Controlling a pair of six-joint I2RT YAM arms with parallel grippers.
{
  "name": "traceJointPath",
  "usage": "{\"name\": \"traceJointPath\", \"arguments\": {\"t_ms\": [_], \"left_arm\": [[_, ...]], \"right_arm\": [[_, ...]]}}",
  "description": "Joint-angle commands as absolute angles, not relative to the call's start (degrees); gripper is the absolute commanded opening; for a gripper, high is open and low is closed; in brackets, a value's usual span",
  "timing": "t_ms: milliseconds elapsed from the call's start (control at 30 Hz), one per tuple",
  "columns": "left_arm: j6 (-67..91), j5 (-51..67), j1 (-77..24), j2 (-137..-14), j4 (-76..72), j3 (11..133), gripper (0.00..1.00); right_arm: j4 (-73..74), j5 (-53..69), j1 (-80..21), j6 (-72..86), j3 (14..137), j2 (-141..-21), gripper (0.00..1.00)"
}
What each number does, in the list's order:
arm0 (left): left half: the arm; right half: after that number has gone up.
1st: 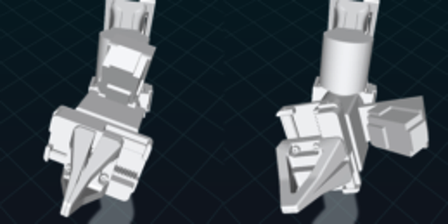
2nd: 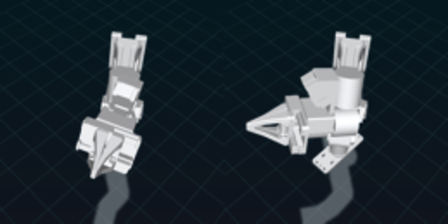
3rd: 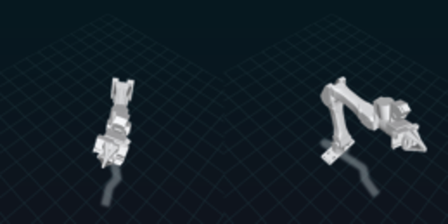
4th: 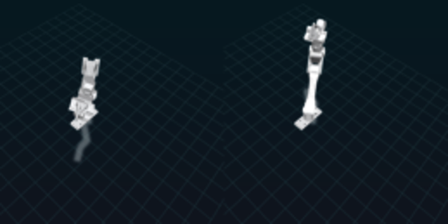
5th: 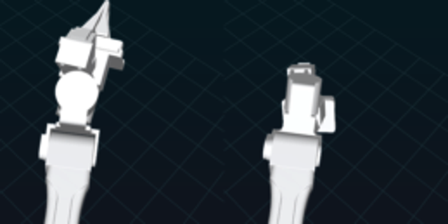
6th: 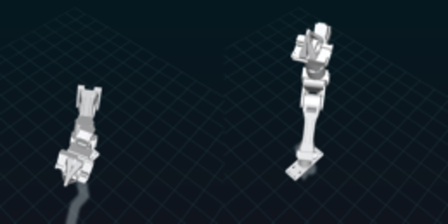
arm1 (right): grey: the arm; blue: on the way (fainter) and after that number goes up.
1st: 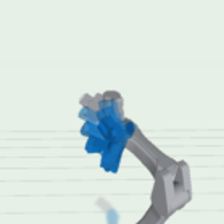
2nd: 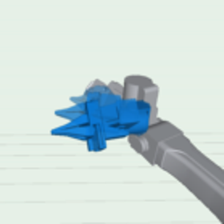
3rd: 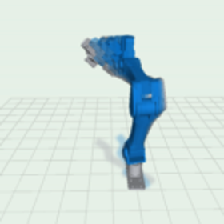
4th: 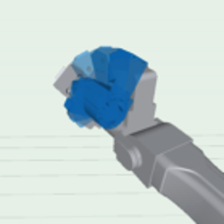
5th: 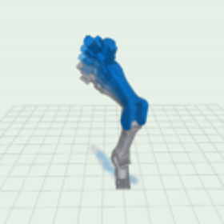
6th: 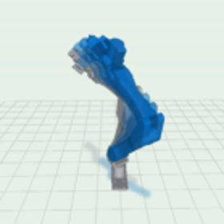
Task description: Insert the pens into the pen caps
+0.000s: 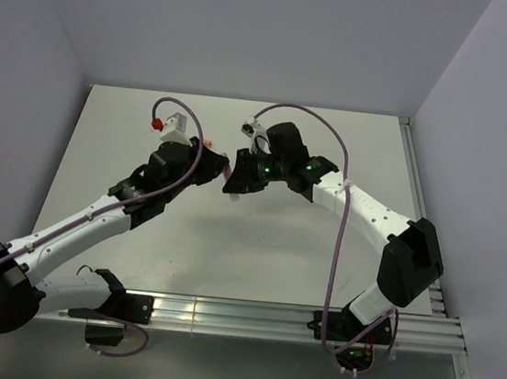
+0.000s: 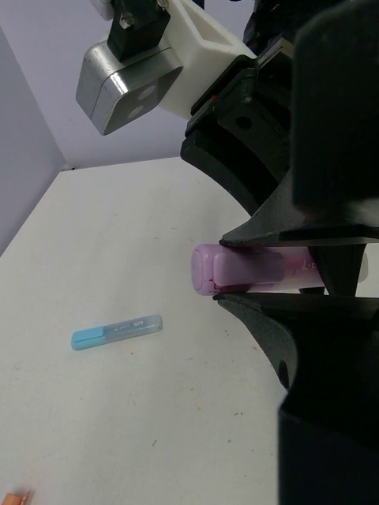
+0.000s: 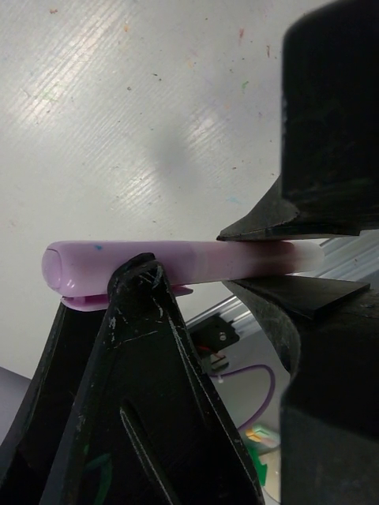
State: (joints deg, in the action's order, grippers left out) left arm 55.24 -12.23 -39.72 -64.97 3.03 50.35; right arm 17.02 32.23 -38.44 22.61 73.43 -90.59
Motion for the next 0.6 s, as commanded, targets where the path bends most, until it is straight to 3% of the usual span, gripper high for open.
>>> {"name": "traceJointPath", "arguments": {"t_ms": [0, 233, 367, 567], "left_arm": [[56.69, 7.29, -47.37, -63.9, 15.2, 47.55, 0.0], [56.43, 4.84, -48.34, -62.58, 17.22, 48.16, 0.0], [55.02, -2.35, -48.08, -61.79, 22.31, 52.63, 0.0], [51.16, -6.59, -40.18, -62.05, 25.22, 62.21, 0.14]], "right_arm": [[-3.69, 19.78, -34.63, 22.41, 75.67, -88.15, 0.0], [-2.82, 20.39, -34.54, 22.32, 76.11, -88.5, 0.0], [-0.45, 22.23, -34.72, 21.27, 77.95, -89.56, 0.0], [5.27, 24.17, -36.21, 18.02, 80.16, -90.61, 0.0]]}}
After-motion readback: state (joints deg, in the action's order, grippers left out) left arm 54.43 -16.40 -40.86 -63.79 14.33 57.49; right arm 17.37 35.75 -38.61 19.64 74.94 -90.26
